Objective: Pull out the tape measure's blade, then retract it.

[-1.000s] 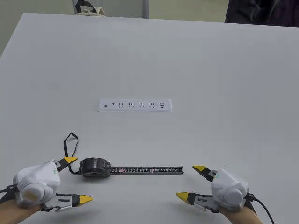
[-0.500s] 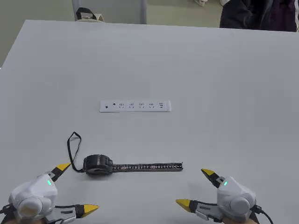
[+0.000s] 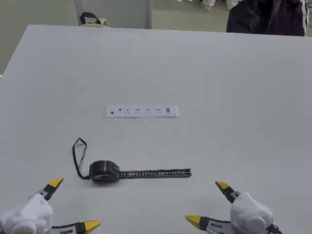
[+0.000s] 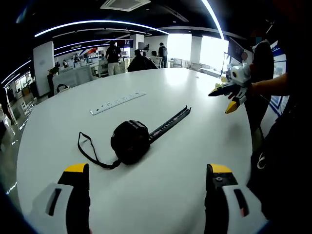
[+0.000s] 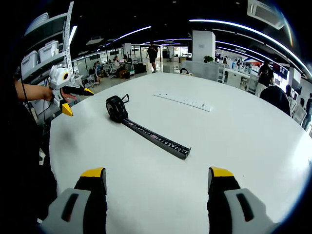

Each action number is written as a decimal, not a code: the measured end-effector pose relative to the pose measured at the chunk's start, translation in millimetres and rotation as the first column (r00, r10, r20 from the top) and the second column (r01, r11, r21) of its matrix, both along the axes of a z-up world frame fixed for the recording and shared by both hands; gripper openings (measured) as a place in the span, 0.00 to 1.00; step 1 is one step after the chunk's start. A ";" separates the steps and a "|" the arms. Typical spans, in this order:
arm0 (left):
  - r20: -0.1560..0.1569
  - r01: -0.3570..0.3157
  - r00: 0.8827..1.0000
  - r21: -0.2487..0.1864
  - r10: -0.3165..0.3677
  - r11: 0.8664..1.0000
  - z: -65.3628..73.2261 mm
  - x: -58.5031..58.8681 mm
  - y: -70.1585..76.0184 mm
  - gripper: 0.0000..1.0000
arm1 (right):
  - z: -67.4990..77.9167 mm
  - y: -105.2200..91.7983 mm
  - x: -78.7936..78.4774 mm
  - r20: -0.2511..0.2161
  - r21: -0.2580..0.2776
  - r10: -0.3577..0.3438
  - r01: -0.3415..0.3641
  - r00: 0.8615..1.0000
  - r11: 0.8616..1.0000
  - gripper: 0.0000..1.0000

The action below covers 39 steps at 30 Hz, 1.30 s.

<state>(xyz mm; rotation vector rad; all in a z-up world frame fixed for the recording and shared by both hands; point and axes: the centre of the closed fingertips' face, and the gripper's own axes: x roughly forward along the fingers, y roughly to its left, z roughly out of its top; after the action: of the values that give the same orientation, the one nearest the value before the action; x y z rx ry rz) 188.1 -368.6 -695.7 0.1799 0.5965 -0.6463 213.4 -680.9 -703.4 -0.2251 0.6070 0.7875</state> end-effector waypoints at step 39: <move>0.048 0.042 0.998 0.020 -0.043 0.999 7.5 6.3 -1.5 0.96 | -1.5 -0.7 -5.7 -0.003 0.005 0.012 -0.012 1.000 1.000 0.88</move>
<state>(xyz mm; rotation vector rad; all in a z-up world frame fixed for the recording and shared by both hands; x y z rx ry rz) 194.4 -370.2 -688.2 0.2255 0.5536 -0.6757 207.7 -681.6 -704.9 -0.2233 0.6068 0.8011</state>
